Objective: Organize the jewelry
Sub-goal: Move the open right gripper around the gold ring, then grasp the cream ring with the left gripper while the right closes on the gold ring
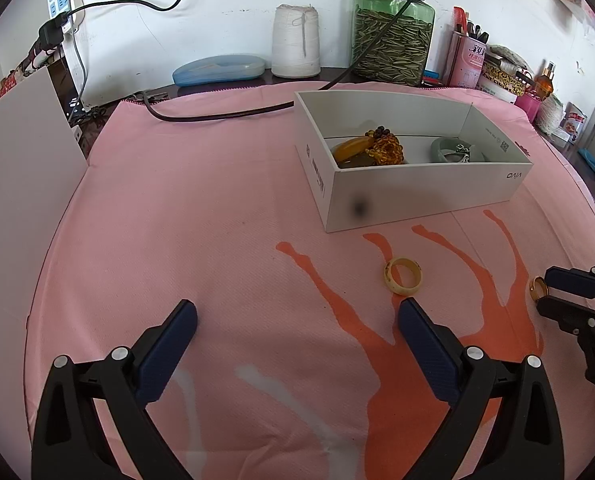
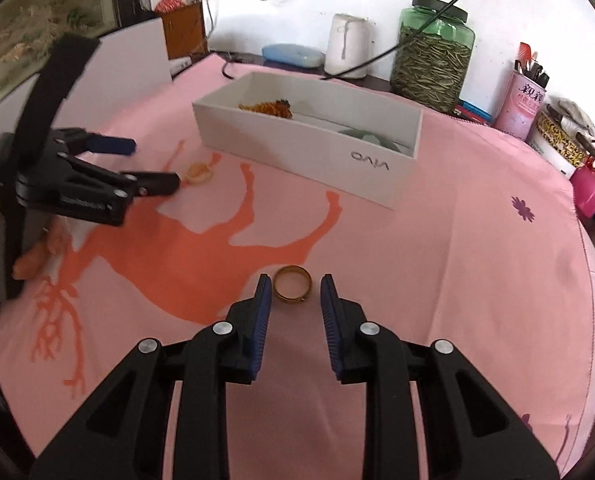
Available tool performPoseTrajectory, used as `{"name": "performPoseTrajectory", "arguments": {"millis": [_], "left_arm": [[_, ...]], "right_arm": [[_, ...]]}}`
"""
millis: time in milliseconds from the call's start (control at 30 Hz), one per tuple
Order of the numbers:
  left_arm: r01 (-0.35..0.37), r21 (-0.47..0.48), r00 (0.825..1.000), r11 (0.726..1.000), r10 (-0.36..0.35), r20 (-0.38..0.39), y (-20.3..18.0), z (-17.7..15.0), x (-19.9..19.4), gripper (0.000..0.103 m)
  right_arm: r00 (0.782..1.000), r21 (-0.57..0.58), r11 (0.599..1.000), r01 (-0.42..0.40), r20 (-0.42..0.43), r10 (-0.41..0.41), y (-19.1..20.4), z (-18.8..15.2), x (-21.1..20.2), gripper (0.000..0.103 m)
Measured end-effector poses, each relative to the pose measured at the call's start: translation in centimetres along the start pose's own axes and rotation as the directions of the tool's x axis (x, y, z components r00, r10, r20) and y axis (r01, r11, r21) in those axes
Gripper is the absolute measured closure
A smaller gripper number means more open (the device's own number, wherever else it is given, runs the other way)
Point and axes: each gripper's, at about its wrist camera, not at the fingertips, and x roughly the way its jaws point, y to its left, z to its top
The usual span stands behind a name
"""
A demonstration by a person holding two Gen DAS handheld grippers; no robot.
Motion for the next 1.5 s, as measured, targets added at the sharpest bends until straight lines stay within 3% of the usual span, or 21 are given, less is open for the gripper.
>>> {"name": "performPoseTrajectory", "arguments": {"millis": [200, 367, 500, 633, 767, 933, 1033, 1100, 1333, 1433, 1500], "left_arm": [[0.000, 0.000, 1.000, 1.000, 0.000, 0.000, 0.0, 0.0, 0.0, 0.004], [0.001, 0.002, 1.000, 1.000, -0.001, 0.001, 0.0, 0.0, 0.0, 0.005], [0.024, 0.034, 1.000, 0.999, -0.024, 0.008, -0.5, -0.1, -0.2, 0.006], [0.029, 0.073, 0.998, 0.997, -0.033, 0.057, -1.3, -0.2, -1.0, 0.006], [0.050, 0.092, 0.993, 0.995, -0.060, 0.099, -1.9, -0.1, -1.7, 0.006], [0.067, 0.116, 0.989, 0.991, -0.082, 0.123, -3.3, 0.7, -1.7, 0.016], [0.100, 0.119, 0.989, 0.988, -0.112, 0.099, -3.9, 1.1, -1.1, 0.029], [0.119, 0.110, 0.988, 0.987, -0.129, 0.083, -4.0, 1.2, -0.8, 0.035], [0.157, 0.068, 0.986, 0.985, -0.160, 0.044, -3.4, 1.4, 0.1, 0.040], [0.148, 0.065, 0.987, 0.987, -0.151, 0.048, -3.3, 1.5, 0.1, 0.052], [0.140, 0.053, 0.988, 0.989, -0.143, 0.051, -3.0, 1.5, 0.1, 0.066]], "right_arm": [[1.000, 0.027, 1.000, 0.013, 0.000, -0.013, -0.7, 0.0, 0.0, 0.078], [0.999, 0.151, 0.988, 0.030, 0.009, -0.032, -3.4, 0.1, -0.1, 0.077], [0.999, 0.177, 0.984, -0.001, 0.042, -0.007, -3.7, 0.3, -0.8, 0.050], [0.996, 0.149, 0.989, 0.000, 0.089, -0.014, -3.1, 0.6, -1.9, 0.044], [0.996, 0.135, 0.990, 0.033, 0.080, -0.044, -2.9, 0.7, -1.7, 0.044], [0.994, 0.236, 0.972, -0.018, 0.113, -0.009, -4.8, 0.7, -2.5, 0.044], [0.990, 0.283, 0.957, -0.066, 0.135, 0.029, -5.8, 0.7, -3.0, 0.045], [0.990, 0.280, 0.956, -0.083, 0.130, 0.048, -5.8, 0.8, -3.0, 0.052], [0.998, 0.181, 0.983, -0.029, 0.061, 0.018, -3.5, 0.7, -1.3, 0.053], [0.999, 0.161, 0.987, -0.002, 0.032, -0.003, -3.2, 0.5, -0.5, 0.053], [1.000, 0.156, 0.988, 0.003, 0.017, -0.006, -3.2, 0.5, -0.1, 0.053]]}}
